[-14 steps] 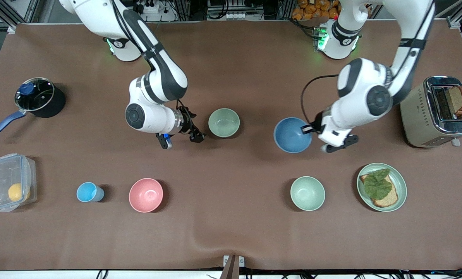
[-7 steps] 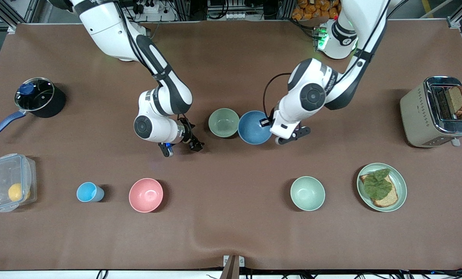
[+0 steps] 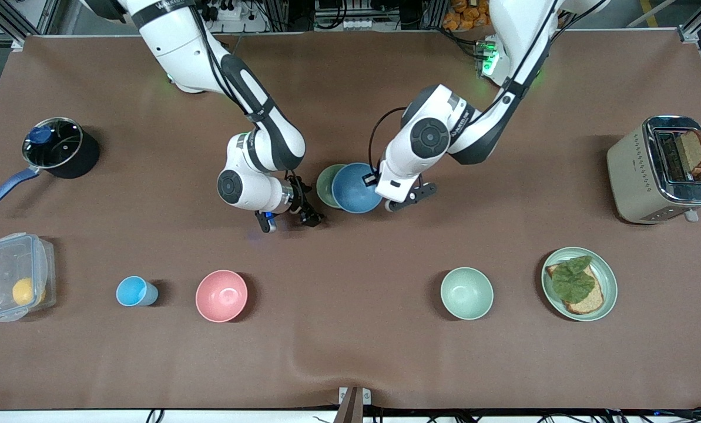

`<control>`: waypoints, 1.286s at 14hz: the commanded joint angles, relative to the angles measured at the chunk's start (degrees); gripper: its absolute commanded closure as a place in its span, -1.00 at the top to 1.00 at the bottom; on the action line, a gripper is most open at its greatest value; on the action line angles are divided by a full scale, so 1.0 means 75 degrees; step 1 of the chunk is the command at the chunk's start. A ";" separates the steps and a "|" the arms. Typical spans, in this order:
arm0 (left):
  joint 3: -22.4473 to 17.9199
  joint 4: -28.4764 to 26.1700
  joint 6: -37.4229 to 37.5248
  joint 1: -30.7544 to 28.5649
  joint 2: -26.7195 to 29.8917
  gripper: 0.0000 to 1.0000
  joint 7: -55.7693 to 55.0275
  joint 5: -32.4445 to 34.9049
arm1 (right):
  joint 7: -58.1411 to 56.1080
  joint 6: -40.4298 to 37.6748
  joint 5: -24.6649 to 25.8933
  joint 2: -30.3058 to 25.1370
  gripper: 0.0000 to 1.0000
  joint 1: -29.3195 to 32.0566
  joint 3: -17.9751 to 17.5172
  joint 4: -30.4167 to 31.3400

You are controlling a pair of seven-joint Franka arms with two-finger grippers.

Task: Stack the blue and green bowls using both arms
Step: 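Lower the green bowl with the right gripper while the left gripper brings the blue bowl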

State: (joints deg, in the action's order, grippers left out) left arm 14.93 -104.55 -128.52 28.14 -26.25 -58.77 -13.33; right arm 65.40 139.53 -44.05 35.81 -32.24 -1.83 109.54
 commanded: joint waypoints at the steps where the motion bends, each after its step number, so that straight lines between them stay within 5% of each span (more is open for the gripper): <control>1: -0.0033 0.0183 -0.0137 0.0185 -0.0168 -1.00 -0.0215 0.0137 | -0.0177 0.0052 -0.0338 0.0065 1.00 0.0022 -0.0025 -0.0051; 13: -0.0103 0.0334 -0.0524 0.0819 -0.0847 -0.97 -0.0846 0.0382 | -0.0189 0.0087 -0.0537 0.0065 1.00 -0.0084 -0.0025 -0.0051; 14: -0.0103 0.0428 -0.0524 0.0819 -0.0883 -0.35 -0.1091 0.0394 | -0.0189 0.0087 -0.0537 0.0065 1.00 -0.0084 -0.0025 -0.0051; 15: -0.0103 0.0510 -0.0524 0.0819 -0.0906 0.55 -0.1210 0.0406 | -0.0189 0.0087 -0.0537 0.0065 1.00 -0.0084 -0.0014 -0.0051; 16: -0.0115 0.0569 -0.0513 0.0819 -0.0895 1.00 -0.1234 0.0511 | -0.0189 0.0087 -0.0537 0.0065 1.00 -0.0084 -0.0014 -0.0051; 18: -0.0115 0.0744 -0.0396 0.0726 -0.0743 1.00 -0.1444 0.0757 | -0.0200 0.0087 -0.0537 0.0065 1.00 -0.0084 -0.0014 -0.0051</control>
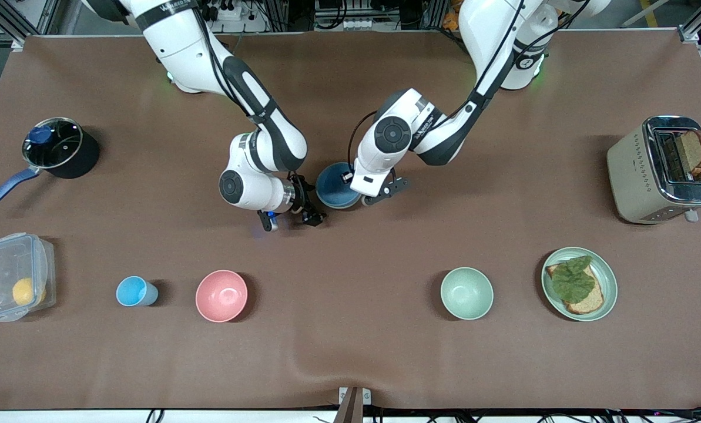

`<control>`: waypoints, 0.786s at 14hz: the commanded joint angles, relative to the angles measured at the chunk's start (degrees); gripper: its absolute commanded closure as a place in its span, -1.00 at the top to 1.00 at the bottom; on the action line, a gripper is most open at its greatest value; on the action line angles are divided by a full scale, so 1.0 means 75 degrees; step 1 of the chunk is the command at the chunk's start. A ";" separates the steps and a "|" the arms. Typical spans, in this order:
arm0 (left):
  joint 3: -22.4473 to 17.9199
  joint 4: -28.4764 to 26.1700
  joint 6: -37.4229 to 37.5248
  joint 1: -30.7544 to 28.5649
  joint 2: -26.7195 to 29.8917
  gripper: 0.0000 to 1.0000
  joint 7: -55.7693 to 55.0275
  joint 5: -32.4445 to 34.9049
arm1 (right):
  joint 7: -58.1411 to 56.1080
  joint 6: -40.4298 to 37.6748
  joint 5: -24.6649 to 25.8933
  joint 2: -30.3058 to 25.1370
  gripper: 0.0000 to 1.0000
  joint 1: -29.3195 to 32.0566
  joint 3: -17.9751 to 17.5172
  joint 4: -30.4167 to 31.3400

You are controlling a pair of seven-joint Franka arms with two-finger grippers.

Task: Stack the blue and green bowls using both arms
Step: 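Lower the blue bowl into the green bowl and open the left gripper, then open the right gripper and withdraw it while the left gripper draws back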

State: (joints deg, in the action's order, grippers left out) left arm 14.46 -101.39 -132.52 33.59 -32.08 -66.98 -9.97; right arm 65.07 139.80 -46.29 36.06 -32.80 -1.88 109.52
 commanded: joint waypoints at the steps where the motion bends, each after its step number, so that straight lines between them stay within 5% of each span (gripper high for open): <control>1: -0.0065 0.0439 0.0370 -0.0038 0.0105 1.00 -0.0339 0.0333 | -0.0157 0.0052 -0.0239 0.0032 1.00 -0.0021 -0.0007 -0.0048; 6: -0.0218 0.1810 0.2559 -0.0995 0.0234 1.00 -0.0164 0.1654 | -0.0192 0.0040 -0.0204 0.0009 1.00 0.0002 -0.0007 0.0023; 11: -0.0217 0.1847 0.3148 -0.2390 0.0936 1.00 0.2035 0.1915 | -0.0626 -0.0263 -0.0133 -0.0610 1.00 0.0259 0.0144 0.0314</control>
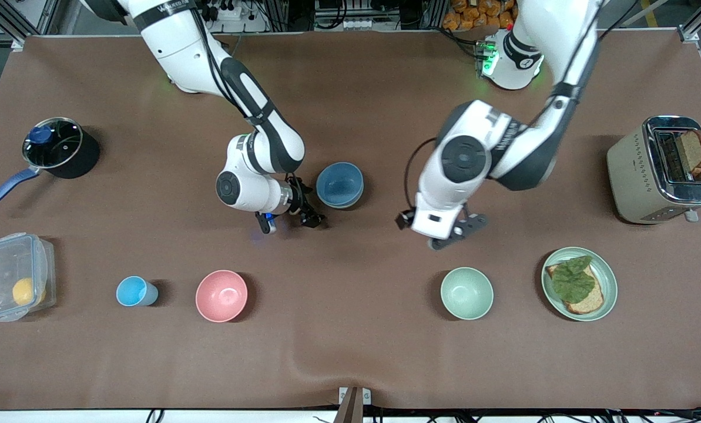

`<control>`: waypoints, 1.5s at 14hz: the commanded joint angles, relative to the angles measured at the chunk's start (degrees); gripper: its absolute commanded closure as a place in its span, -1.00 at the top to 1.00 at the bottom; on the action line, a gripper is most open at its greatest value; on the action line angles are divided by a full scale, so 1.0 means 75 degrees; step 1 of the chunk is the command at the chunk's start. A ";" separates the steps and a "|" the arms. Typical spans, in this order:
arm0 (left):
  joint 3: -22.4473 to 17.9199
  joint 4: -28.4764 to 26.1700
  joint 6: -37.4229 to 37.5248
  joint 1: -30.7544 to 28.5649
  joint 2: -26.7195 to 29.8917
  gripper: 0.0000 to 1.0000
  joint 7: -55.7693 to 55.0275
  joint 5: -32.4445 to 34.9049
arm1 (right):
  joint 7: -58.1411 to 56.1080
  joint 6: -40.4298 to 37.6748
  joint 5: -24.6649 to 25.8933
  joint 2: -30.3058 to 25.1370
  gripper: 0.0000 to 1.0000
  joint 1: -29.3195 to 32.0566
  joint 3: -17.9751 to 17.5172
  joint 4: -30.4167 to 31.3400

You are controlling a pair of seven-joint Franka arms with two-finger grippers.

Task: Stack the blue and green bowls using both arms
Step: 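Open the right gripper and withdraw it while the left gripper draws back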

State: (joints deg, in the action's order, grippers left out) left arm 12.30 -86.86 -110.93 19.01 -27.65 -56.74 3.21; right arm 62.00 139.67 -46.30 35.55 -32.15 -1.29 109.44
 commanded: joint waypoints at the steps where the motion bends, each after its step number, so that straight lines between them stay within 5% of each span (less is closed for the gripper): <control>1: 0.0071 -0.0079 0.0456 -0.0750 0.0475 1.00 0.1312 0.0146 | -0.0240 -0.0747 -0.0028 -0.0741 1.00 0.0336 0.0172 0.0349; 6: 0.0095 -0.0021 0.1148 -0.2041 0.0909 1.00 0.3577 0.0134 | -0.0649 -0.3221 0.1190 -0.1551 1.00 0.1051 0.0840 0.0255; 13: 0.0083 0.0413 0.3900 -0.2745 0.1155 1.00 0.5854 0.0146 | -0.1947 -0.5682 0.3030 -0.1868 1.00 0.2620 0.0981 -0.0809; 18: 0.0141 0.0238 0.5354 -0.2734 0.1669 1.00 0.5749 0.0005 | -0.3333 -0.6236 0.4105 -0.2090 1.00 0.3501 0.0981 -0.1549; 21: 0.0141 -0.0696 0.5708 -0.2839 0.2605 1.00 0.5749 -0.0088 | -0.3333 -0.6329 0.4906 -0.2523 1.00 0.3618 0.0806 -0.2157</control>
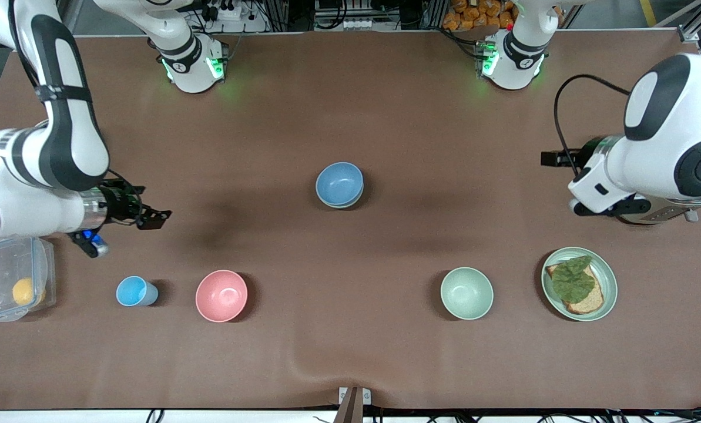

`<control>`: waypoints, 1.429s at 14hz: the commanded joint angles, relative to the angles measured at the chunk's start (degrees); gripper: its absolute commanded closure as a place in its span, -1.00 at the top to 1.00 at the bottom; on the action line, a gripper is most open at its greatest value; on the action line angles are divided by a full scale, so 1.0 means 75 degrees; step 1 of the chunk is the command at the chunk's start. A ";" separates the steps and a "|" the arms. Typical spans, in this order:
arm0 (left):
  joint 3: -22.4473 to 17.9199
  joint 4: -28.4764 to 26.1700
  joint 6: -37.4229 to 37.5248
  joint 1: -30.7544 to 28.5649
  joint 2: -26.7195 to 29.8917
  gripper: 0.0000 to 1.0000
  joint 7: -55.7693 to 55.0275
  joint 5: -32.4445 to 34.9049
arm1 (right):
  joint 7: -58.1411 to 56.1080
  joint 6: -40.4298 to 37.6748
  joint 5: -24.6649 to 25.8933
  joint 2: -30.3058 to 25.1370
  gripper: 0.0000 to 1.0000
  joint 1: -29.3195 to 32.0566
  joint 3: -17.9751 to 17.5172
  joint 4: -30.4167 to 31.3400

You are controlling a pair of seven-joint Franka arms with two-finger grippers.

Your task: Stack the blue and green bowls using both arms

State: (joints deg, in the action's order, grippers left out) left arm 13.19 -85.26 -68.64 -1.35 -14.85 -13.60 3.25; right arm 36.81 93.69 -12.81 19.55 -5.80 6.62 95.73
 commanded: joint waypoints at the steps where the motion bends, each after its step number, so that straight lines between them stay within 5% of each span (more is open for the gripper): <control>1: 0.0022 -0.1342 0.0081 -0.0194 0.1342 1.00 -0.0004 -0.0222 | 0.0026 -0.0257 0.0442 -0.0485 1.00 0.0221 -0.0273 -0.0481; 6: -0.0048 -0.3056 0.0210 -0.0288 0.3560 1.00 0.0078 -0.0738 | 0.0002 -0.0643 0.0454 -0.0907 1.00 0.0421 -0.0320 -0.0997; 9: -0.0037 -0.2428 -0.0058 -0.0241 0.2967 1.00 0.0079 -0.0785 | -0.0442 -0.0738 0.0442 -0.1001 1.00 0.0702 -0.0414 -0.1045; 13: -0.0037 -0.0506 -0.0106 -0.0230 0.1607 1.00 0.0079 -0.0692 | -0.1143 -0.0889 0.0442 -0.1422 1.00 0.1206 -0.0836 -0.1488; 20: -0.0072 -0.0092 -0.1090 -0.0230 0.1968 1.00 0.0102 -0.0540 | -0.1439 -0.1371 0.0395 -0.1938 1.00 0.1171 -0.0883 -0.1924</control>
State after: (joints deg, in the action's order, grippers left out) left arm 12.58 -85.76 -75.86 -3.20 -1.69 -13.54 -1.64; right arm 26.77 83.84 -10.48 5.95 1.87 1.14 81.65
